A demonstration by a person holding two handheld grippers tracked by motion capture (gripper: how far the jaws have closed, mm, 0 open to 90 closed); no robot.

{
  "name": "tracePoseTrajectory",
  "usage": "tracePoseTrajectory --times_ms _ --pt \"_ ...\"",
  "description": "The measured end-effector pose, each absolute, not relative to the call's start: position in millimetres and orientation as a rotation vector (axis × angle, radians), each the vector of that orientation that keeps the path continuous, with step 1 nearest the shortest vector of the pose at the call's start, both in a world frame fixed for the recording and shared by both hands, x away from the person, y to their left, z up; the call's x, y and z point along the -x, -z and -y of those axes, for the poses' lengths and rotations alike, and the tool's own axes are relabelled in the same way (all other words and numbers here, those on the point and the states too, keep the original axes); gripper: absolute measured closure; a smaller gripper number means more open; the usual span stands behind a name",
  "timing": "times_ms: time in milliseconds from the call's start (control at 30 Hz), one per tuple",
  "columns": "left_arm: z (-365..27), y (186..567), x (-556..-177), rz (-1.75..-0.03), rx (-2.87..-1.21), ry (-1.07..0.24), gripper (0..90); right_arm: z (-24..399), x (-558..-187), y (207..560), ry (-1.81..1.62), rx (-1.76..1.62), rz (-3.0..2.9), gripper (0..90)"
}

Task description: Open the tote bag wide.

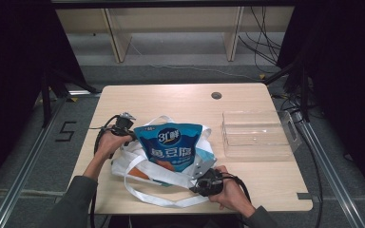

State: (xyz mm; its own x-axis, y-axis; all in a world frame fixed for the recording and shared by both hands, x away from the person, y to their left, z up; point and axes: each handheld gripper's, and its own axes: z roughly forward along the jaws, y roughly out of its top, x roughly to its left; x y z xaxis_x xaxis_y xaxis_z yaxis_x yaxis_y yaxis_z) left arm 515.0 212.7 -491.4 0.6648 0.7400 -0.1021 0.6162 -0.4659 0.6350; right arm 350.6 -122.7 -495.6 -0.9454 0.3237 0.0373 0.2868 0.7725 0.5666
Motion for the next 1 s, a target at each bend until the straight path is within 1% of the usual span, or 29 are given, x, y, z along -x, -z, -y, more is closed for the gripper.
tracePoseTrajectory --times_ms 100,167,200,233,267,300,333,400,433,467,500,533,567,600,700,833,967,1000 --pt "-211 496 -516 -1.061 -2.265 -0.237 84.5 120 -349 496 -0.89 -0.508 -2.893 84.4" --pt "-208 493 -511 -1.053 -2.265 -0.285 81.8 120 -347 497 -0.897 -0.523 -2.879 84.1" --pt "-207 488 -508 -1.034 -2.271 -0.318 77.4 120 -347 496 -0.891 -0.536 -2.877 83.6" --pt "-209 482 -503 -1.02 -2.258 -0.32 68.1 120 -347 494 -0.897 -0.544 -2.884 81.0" --pt "-211 478 -499 -1.022 -2.229 -0.312 60.7 121 -346 491 -0.921 -0.555 -2.882 73.1" --pt "-215 470 -492 -1.017 -2.2 -0.323 55.1 122 -347 488 -0.946 -0.534 -2.888 67.2" --pt "-217 465 -487 -1.014 -2.183 -0.319 48.4 124 -346 482 -0.977 -0.549 -2.885 58.8" --pt "-223 454 -473 -0.994 -2.121 -0.323 42.9 127 -343 471 -1.027 -0.551 -2.862 49.9" --pt "-227 446 -464 -0.973 -2.089 -0.304 41.4 130 -339 463 -1.067 -0.595 -2.812 45.4" --pt "-231 441 -456 -0.949 -2.043 -0.292 40.3 134 -339 451 -1.104 -0.578 -2.788 43.9" --pt "-233 437 -450 -0.932 -1.993 -0.268 41.2 139 -340 442 -1.162 -0.529 -2.768 43.9" --pt "-237 432 -442 -0.908 -1.96 -0.242 43.0 142 -338 435 -1.18 -0.568 -2.728 43.4" --pt "-239 427 -432 -0.885 -1.944 -0.204 42.6 147 -339 426 -1.215 -0.556 -2.696 42.6" --pt "-239 426 -426 -0.861 -1.953 -0.197 42.5 152 -339 417 -1.228 -0.569 -2.649 42.9" --pt "-239 425 -403 -0.806 -1.989 -0.19 40.7 165 -346 405 -1.203 -0.611 -2.571 44.6" --pt "-236 431 -390 -0.77 -1.983 -0.178 39.4 177 -362 404 -1.123 -0.725 -2.513 46.9" --pt "-224 441 -392 -0.68 -2.048 -0.139 37.5 175 -378 409 -1.094 -0.744 -2.512 51.1" --pt "-221 444 -392 -0.68 -2.051 -0.13 37.5 172 -383 411 -1.084 -0.739 -2.521 53.6"
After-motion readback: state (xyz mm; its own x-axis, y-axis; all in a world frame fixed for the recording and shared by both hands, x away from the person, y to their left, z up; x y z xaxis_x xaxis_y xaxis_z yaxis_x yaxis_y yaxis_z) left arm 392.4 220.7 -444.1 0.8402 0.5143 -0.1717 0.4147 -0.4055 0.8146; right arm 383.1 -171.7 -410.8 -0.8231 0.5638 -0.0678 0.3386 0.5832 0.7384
